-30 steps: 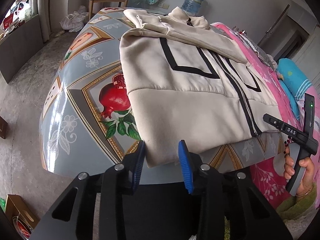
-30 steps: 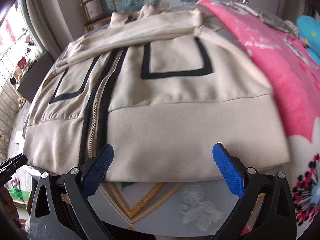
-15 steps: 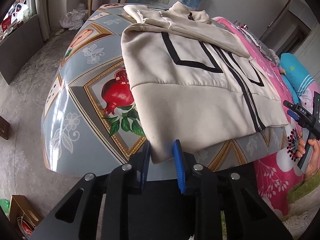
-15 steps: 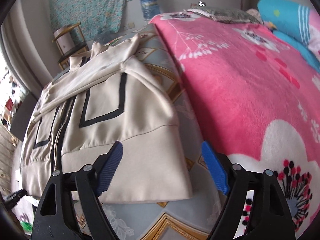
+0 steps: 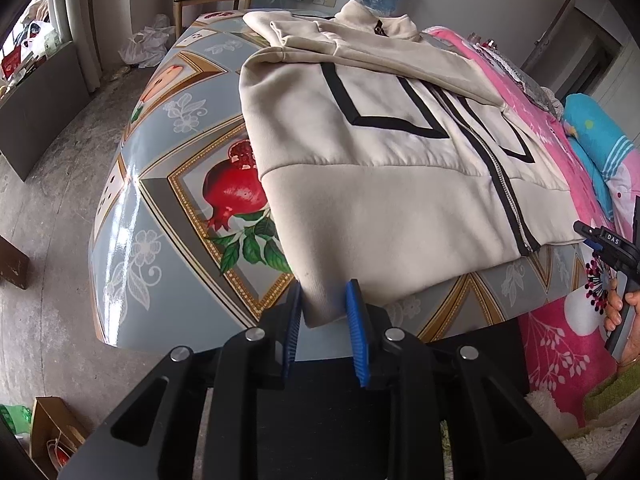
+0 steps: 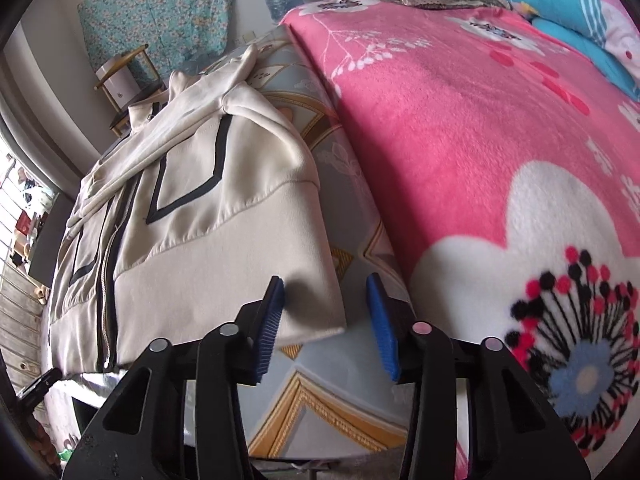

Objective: Fold large clothes

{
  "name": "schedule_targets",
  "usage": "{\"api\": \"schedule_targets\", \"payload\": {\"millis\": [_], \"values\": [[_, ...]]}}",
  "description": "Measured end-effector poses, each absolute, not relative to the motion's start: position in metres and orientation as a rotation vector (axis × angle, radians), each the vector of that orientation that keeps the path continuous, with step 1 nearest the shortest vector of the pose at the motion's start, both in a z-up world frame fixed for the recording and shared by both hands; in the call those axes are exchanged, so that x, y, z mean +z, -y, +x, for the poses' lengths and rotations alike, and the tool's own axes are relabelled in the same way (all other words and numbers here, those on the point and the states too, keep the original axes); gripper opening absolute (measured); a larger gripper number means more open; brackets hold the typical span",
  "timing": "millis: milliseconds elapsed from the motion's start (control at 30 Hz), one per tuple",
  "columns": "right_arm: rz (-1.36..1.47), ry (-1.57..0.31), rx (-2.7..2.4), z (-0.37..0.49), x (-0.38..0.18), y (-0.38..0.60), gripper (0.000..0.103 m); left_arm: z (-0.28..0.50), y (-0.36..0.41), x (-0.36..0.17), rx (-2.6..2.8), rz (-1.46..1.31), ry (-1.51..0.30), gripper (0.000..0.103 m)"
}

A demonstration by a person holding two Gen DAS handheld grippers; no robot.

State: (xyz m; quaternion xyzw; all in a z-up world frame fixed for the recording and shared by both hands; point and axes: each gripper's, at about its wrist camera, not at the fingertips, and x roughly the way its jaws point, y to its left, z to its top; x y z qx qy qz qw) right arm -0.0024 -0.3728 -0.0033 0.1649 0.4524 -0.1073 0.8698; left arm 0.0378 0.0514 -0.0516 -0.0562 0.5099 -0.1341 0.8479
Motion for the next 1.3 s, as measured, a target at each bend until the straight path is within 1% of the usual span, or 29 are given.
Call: {"api": "schedule_targets", "payload": {"millis": [100, 167, 200, 233, 267, 300, 333, 433, 567, 733, 833, 1000, 1167, 1200, 1267, 1300], "values": [[0.315, -0.962, -0.23, -0.009, -0.003, 0.368, 0.028, 0.037, -0.05, -0.051, -0.279, -0.106, -1.068, 0.022], [0.302, -0.966, -0.228, -0.011, -0.004, 0.364, 0.018, 0.036, -0.047, -0.051, -0.272, -0.079, -1.059, 0.021], [0.292, -0.966, -0.236, -0.011, -0.004, 0.363, 0.016, 0.035, -0.045, -0.051, -0.268, -0.061, -1.052, 0.019], [0.285, -0.967, -0.24, -0.011, -0.004, 0.361, 0.01, 0.035, -0.044, -0.05, -0.266, -0.047, -1.045, 0.016], [0.284, -0.964, -0.242, -0.011, -0.003, 0.359, 0.007, 0.034, -0.042, -0.05, -0.265, -0.031, -1.035, 0.014], [0.283, -0.957, -0.246, -0.011, -0.001, 0.358, 0.006, 0.034, -0.041, -0.048, -0.263, -0.015, -1.023, 0.009], [0.282, -0.951, -0.249, -0.011, 0.0, 0.357, 0.005, 0.033, -0.04, -0.045, -0.267, -0.009, -1.009, 0.006], [0.307, -0.898, -0.231, -0.013, 0.016, 0.356, 0.005, 0.034, -0.042, -0.029, -0.281, -0.025, -0.952, 0.005], [0.346, -0.809, -0.176, -0.006, 0.049, 0.359, 0.004, 0.045, -0.053, 0.009, -0.318, -0.104, -0.858, 0.005], [0.329, -0.736, -0.101, 0.034, 0.082, 0.355, 0.004, 0.078, -0.055, 0.047, -0.348, -0.134, -0.762, 0.005], [0.297, -0.722, -0.078, 0.069, 0.094, 0.352, 0.004, 0.106, -0.053, 0.057, -0.336, -0.128, -0.735, 0.005], [0.276, -0.742, -0.061, 0.134, 0.094, 0.354, 0.004, 0.165, -0.059, 0.051, -0.308, -0.179, -0.775, 0.005], [0.314, -0.801, -0.073, 0.19, 0.066, 0.363, 0.005, 0.213, -0.067, 0.021, -0.257, -0.217, -0.876, 0.006], [0.326, -0.823, -0.084, 0.201, 0.055, 0.366, 0.005, 0.221, -0.069, 0.013, -0.235, -0.222, -0.899, 0.01], [0.349, -0.866, -0.105, 0.215, 0.036, 0.371, 0.013, 0.229, -0.07, 0.003, -0.186, -0.2, -0.931, 0.018], [0.353, -0.889, -0.121, 0.22, 0.026, 0.372, 0.015, 0.231, -0.072, 0.0, -0.156, -0.188, -0.946, 0.024]]}}
